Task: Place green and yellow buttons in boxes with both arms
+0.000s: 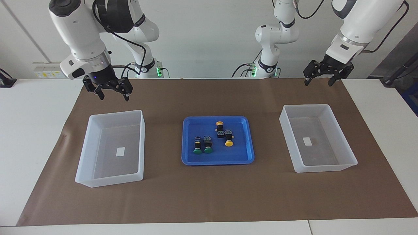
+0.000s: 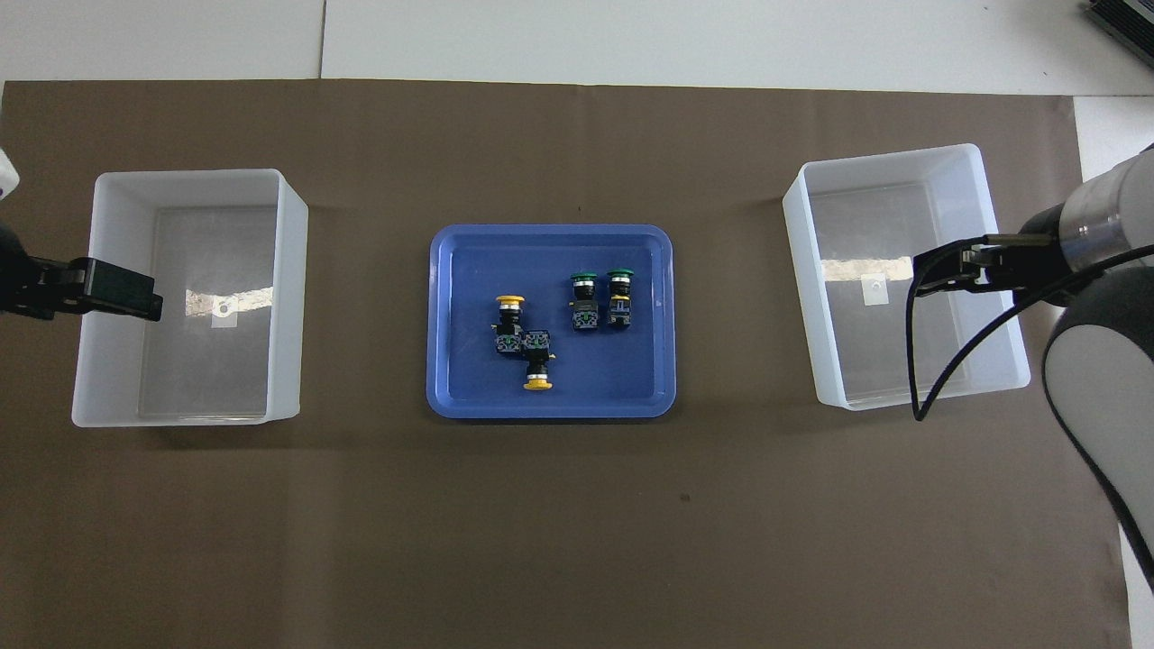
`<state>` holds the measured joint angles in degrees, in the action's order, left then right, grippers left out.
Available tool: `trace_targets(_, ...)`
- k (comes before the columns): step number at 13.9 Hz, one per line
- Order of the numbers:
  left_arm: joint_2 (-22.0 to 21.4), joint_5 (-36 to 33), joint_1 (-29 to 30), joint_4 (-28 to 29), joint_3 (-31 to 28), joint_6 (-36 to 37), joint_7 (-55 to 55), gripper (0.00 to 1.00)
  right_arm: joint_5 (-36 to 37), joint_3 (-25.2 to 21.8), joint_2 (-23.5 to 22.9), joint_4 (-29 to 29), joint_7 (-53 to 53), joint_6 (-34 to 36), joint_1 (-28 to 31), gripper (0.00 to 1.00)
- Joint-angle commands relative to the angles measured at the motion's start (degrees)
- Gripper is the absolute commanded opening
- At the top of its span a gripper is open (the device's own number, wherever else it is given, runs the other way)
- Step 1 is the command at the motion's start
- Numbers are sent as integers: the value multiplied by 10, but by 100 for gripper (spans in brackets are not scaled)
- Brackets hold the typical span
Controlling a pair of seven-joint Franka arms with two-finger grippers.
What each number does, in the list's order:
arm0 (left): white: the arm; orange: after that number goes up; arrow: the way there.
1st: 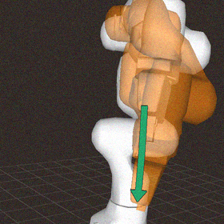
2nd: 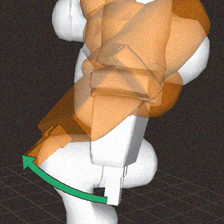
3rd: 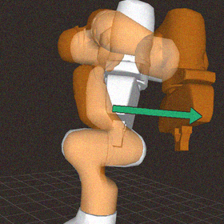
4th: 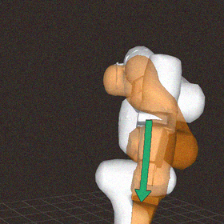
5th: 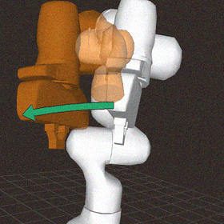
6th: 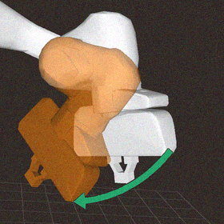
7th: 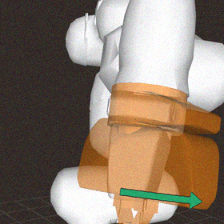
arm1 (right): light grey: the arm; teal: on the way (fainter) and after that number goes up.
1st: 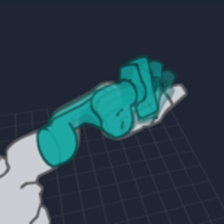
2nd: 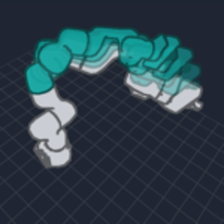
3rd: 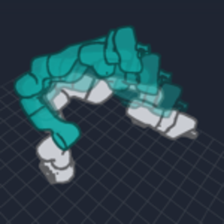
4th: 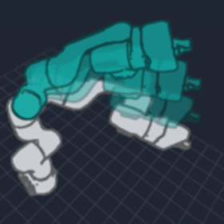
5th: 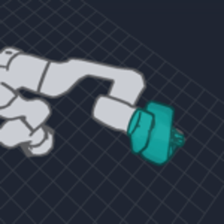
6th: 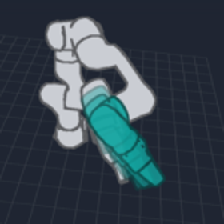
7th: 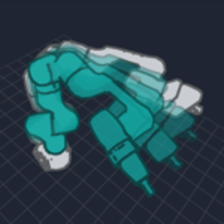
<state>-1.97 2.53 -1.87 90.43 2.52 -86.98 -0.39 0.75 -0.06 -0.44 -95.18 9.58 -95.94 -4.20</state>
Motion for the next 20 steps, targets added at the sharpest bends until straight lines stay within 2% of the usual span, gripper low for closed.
trace_targets(1,-10,-3,-2,15,0,-12,8,100,0,3,6,-4,1,5,2,100)
trace_targets(7,-14,-2,-2,29,1,-34,9,100,0,3,7,-6,3,3,5,100)
trace_targets(9,-23,-2,-6,50,1,-46,9,100,0,3,7,-6,4,3,4,100)
trace_targets(11,-39,-2,-16,89,1,-91,12,100,0,3,7,-6,5,3,2,100)
trace_targets(14,-45,-1,-23,105,1,-112,12,100,0,3,7,-6,4,4,2,100)
trace_targets(17,-44,1,-65,145,1,-180,74,100,0,3,7,-6,4,4,2,100)
trace_targets(20,-13,1,-108,192,1,-283,129,100,0,3,7,-6,3,4,6,100)
